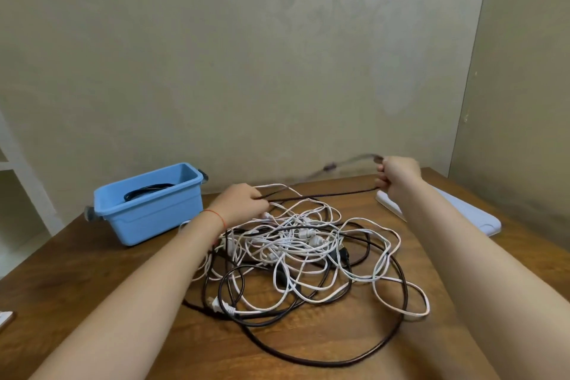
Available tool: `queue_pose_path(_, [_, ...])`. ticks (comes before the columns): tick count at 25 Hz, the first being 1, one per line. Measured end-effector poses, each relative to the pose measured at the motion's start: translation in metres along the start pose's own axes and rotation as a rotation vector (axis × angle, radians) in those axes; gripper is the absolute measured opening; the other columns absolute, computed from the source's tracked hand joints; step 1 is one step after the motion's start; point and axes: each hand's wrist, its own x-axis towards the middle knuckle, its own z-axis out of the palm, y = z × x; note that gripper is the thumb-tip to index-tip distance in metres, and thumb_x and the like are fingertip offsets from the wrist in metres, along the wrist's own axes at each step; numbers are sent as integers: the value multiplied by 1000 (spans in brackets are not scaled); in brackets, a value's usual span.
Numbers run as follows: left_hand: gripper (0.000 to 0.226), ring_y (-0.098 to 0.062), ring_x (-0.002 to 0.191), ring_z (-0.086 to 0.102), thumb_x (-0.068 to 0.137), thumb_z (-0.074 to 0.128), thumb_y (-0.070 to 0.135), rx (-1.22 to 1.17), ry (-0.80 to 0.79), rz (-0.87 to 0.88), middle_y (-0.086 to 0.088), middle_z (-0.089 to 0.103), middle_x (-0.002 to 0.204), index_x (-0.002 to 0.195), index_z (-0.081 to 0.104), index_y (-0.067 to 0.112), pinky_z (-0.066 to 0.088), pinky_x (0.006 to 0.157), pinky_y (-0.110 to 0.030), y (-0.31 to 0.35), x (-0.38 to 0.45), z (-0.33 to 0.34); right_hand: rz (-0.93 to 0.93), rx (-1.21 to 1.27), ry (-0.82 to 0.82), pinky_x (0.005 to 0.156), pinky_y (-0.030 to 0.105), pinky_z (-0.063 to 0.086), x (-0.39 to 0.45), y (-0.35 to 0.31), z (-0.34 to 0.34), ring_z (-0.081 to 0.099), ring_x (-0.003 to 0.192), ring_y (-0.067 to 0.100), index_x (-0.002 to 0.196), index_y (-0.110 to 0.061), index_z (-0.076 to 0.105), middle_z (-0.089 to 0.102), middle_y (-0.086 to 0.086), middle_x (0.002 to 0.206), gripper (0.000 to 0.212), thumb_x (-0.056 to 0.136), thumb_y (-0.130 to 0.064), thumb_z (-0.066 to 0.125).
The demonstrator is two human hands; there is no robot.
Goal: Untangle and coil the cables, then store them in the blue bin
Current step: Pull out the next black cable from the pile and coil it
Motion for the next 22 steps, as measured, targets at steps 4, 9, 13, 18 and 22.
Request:
queue_pose_path(4, [40,-21,63,56,91,56,48,232,15,-69,-1,60,64,69,66,17,39,56,-29,-15,4,3,-162,-783,203,69,28,44,4,21,-16,58,91,28,126,4,58,59,24,122,34,95,-4,44])
queue_pose_path(9, [31,-27,75,59,91,57,35,303,144,40,0,58,72,64,48,22,36,55,-29,20,10,11,-927,-1167,-44,118,46,18,-39,34,33,42,131,28,123,-7,63,52,12,132,37,89,-18,54])
queue_pose_path(13, [23,-32,97,60,88,62,19,69,160,123,-9,62,105,105,47,14,49,76,-39,42,15,12,-981,-1131,-693,102,43,42,-78,49,67,59,110,28,130,-9,48,65,8,114,52,81,-24,59])
queue_pose_path(18, [22,-23,76,55,82,67,16,-132,166,177,0,60,82,94,49,21,45,70,-36,7,7,24,-567,-1225,-716,67,33,43,-75,55,80,55,78,23,117,-2,60,62,8,93,30,92,-10,46])
queue_pose_path(22, [14,-16,90,62,89,62,19,-125,63,67,4,68,92,80,67,29,49,80,-30,-28,3,41,-404,-992,-696,53,24,34,-81,47,86,44,57,13,87,-9,73,56,0,69,34,94,-40,60])
